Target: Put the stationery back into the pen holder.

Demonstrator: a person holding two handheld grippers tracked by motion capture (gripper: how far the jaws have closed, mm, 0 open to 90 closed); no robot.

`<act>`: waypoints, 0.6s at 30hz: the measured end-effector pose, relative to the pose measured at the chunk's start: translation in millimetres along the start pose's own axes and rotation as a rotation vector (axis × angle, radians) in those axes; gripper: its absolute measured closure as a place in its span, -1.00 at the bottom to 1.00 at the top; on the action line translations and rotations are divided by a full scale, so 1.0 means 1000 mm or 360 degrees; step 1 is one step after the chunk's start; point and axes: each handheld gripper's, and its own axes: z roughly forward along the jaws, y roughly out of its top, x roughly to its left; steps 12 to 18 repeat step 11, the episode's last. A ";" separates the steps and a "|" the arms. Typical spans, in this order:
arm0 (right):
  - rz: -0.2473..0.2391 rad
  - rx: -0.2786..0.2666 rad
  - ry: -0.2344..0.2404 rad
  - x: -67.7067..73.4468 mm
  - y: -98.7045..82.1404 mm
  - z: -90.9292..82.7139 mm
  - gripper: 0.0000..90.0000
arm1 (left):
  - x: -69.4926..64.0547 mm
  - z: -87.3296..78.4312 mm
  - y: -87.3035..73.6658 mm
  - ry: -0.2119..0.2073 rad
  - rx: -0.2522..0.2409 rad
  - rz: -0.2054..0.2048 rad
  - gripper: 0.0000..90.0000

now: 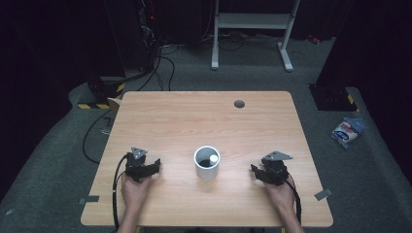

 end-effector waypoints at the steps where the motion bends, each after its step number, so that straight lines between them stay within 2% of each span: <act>1: -0.0011 -0.0032 -0.0003 0.000 -0.002 0.001 -0.01 | 0.000 0.000 0.000 0.0000 0.0000 0.0000 -0.41; 4: 0.0008 -0.0036 -0.0011 0.000 -0.003 0.000 -0.02 | 0.000 0.000 0.000 0.0000 0.0000 -0.0001 -0.41; 18: 0.0006 -0.0035 -0.0011 0.000 -0.003 0.000 -0.03 | 0.000 0.000 0.000 0.0000 -0.0001 0.0000 -0.41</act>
